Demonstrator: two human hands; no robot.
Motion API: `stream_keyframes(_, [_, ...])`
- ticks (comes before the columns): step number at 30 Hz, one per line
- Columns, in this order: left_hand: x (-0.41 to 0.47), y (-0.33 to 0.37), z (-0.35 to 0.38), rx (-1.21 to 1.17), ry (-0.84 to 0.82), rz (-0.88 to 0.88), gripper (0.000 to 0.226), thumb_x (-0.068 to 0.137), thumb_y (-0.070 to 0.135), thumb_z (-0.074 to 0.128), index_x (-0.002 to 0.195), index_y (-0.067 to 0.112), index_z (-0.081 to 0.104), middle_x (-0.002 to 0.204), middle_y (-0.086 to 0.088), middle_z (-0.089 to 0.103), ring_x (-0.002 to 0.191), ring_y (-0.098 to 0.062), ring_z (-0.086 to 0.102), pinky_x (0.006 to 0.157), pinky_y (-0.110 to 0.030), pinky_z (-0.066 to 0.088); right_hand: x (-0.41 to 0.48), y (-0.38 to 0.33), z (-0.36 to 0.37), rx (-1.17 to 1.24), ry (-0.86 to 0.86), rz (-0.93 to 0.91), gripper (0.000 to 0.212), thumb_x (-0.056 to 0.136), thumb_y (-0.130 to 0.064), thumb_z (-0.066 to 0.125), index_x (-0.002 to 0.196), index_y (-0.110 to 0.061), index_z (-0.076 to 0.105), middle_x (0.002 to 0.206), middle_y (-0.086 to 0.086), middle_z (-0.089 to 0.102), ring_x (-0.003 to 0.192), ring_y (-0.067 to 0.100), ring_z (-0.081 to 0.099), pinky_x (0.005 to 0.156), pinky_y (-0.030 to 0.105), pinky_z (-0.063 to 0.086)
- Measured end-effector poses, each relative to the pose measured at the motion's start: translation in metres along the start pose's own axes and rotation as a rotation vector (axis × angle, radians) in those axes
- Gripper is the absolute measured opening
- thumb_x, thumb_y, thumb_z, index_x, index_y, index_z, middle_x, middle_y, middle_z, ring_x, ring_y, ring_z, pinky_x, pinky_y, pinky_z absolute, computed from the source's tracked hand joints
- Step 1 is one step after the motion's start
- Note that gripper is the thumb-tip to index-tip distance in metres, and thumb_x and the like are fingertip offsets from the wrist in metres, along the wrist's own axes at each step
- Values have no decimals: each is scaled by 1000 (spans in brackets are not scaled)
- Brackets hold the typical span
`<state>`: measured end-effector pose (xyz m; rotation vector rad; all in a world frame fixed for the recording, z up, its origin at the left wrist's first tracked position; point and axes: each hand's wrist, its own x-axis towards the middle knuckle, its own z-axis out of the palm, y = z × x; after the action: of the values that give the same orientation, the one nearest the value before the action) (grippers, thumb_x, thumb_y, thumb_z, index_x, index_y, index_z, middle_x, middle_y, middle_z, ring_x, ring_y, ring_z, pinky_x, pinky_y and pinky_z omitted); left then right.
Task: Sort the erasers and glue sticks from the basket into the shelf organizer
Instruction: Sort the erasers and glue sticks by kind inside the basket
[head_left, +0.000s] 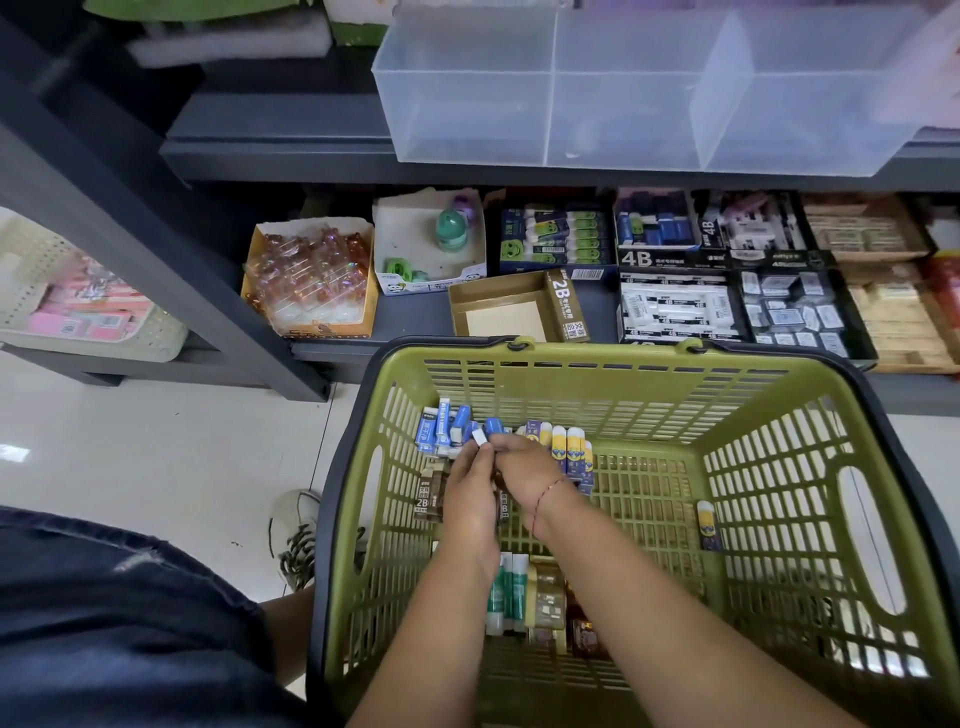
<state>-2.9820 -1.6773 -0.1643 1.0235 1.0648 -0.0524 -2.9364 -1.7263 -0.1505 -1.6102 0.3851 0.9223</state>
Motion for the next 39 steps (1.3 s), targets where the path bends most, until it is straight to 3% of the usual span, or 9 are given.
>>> stream_keyframes(6, [-2,5,2,-42,14,-13,38,100,20,48,137,17,51,134,-5,56,123,-20,53,110,-41,39,4,6,7,87,13,66,23,93,1,41,106,10,57,103,27,62,84,20,52,82,32,47])
stream_keyframes(11, [0,6,1,-48,-5,-29,33,99,23,50,131,16,57,130,-8,60,121,-21,55,109,-41,40,2,7,7,130,8,49,23,95,1,42,93,-9,62,101,15,64,87,19,57,70,22,46])
stream_keyframes(16, [-1,5,0,-53,20,-39,28,99,23,49,121,12,62,120,-11,65,114,-23,60,105,-43,44,6,12,9,81,27,-59,39,96,0,41,135,-3,46,124,11,57,110,21,56,89,25,46])
stream_keyframes(19, [-4,7,-2,-44,128,-4,19,99,17,50,96,11,68,103,-14,70,98,-26,64,98,-43,49,9,10,8,36,33,-143,38,92,10,35,126,2,49,86,5,58,70,11,51,61,13,41])
stream_keyframes(22, [-6,11,-7,-77,220,13,18,98,11,49,87,13,63,97,-14,69,90,-26,63,87,-38,51,11,6,4,30,59,-147,54,92,12,34,140,-13,36,72,-4,40,63,8,38,52,7,34])
stream_keyframes(26, [-9,20,-10,-150,202,-36,20,99,9,46,83,13,57,84,-6,62,75,-15,58,68,-23,46,10,3,6,-103,42,-159,52,93,8,35,143,-6,34,95,5,49,78,14,42,57,14,35])
stream_keyframes(31, [-14,23,-7,-183,96,-92,20,101,12,44,84,16,55,85,-1,60,80,-13,58,74,-24,47,14,-8,0,-206,39,-122,55,94,-1,42,147,-12,32,133,10,46,99,19,46,81,23,35])
stream_keyframes(35, [-17,25,-6,-200,56,-103,20,100,11,43,86,18,55,89,0,59,92,-15,57,84,-28,48,17,-13,-3,-150,9,-69,50,93,2,41,142,-7,37,101,9,51,77,18,48,65,26,39])
stream_keyframes(39, [-16,26,-8,-206,91,-109,15,100,11,44,93,11,57,88,-1,58,85,-13,57,74,-23,47,19,-13,-7,164,-43,51,47,96,5,39,140,-11,37,80,5,47,82,20,54,71,26,47])
